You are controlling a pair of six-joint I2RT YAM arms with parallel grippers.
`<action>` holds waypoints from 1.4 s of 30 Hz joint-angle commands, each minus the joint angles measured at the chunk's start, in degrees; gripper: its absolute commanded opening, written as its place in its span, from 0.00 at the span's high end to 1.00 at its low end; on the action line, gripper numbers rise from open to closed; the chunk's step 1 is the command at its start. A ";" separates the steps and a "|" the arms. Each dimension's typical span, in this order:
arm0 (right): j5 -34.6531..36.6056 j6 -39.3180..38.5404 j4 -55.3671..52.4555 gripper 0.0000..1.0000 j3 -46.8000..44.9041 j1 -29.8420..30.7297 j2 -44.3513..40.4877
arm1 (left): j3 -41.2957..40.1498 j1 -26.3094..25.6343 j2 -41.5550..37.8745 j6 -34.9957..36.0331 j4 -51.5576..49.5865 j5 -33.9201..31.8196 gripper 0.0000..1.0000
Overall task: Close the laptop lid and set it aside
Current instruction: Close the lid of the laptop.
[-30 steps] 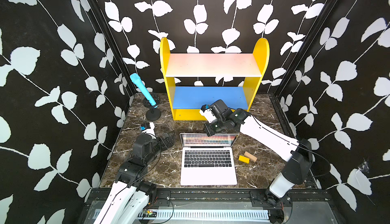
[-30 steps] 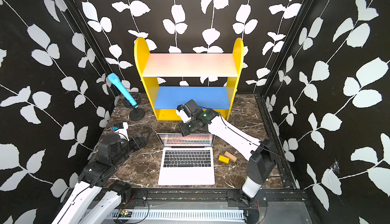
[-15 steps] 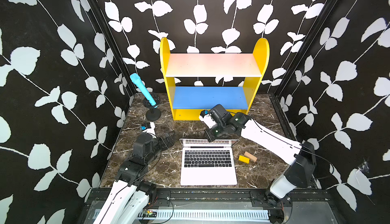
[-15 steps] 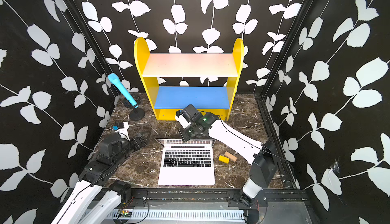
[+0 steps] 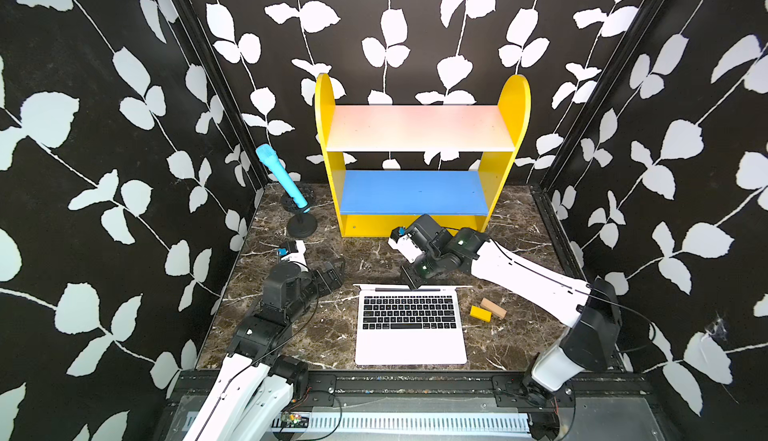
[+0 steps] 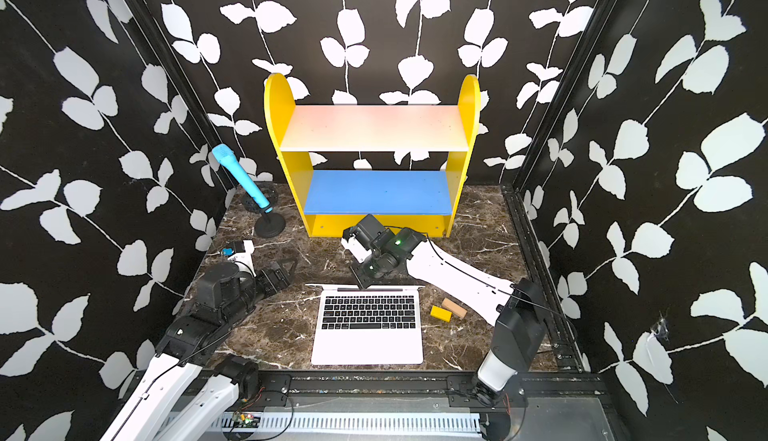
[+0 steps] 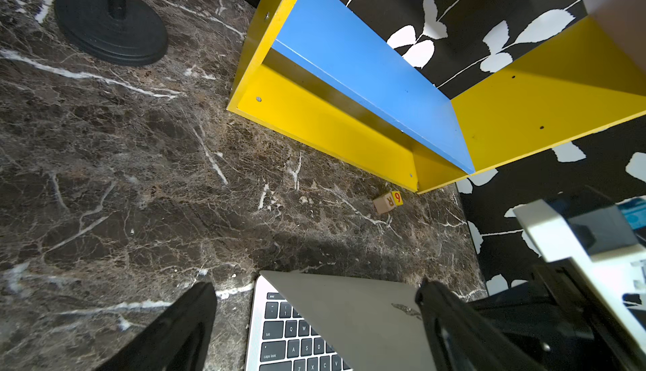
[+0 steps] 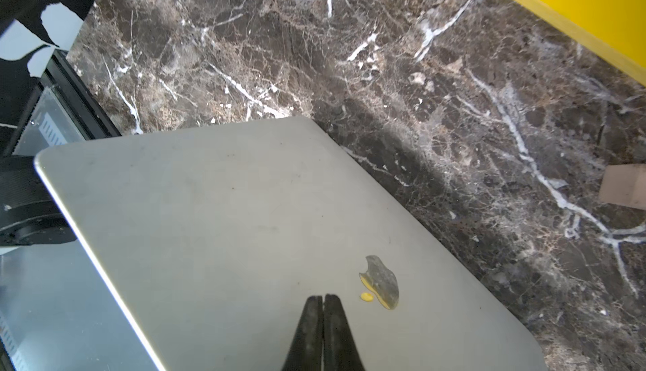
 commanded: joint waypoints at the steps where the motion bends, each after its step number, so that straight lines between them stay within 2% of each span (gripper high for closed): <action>1: -0.06 -0.60 -2.11 0.92 -1.21 1.23 -1.25 | 0.64 -0.23 0.23 0.29 0.98 0.39 0.07; 24: -0.05 -0.43 -2.23 0.92 -7.33 3.92 -5.33 | 0.30 -0.23 1.11 0.34 1.21 0.87 0.06; 42: -1.36 0.28 -0.73 0.92 -11.80 5.05 -4.36 | -0.57 -0.23 1.78 0.34 1.32 1.17 0.06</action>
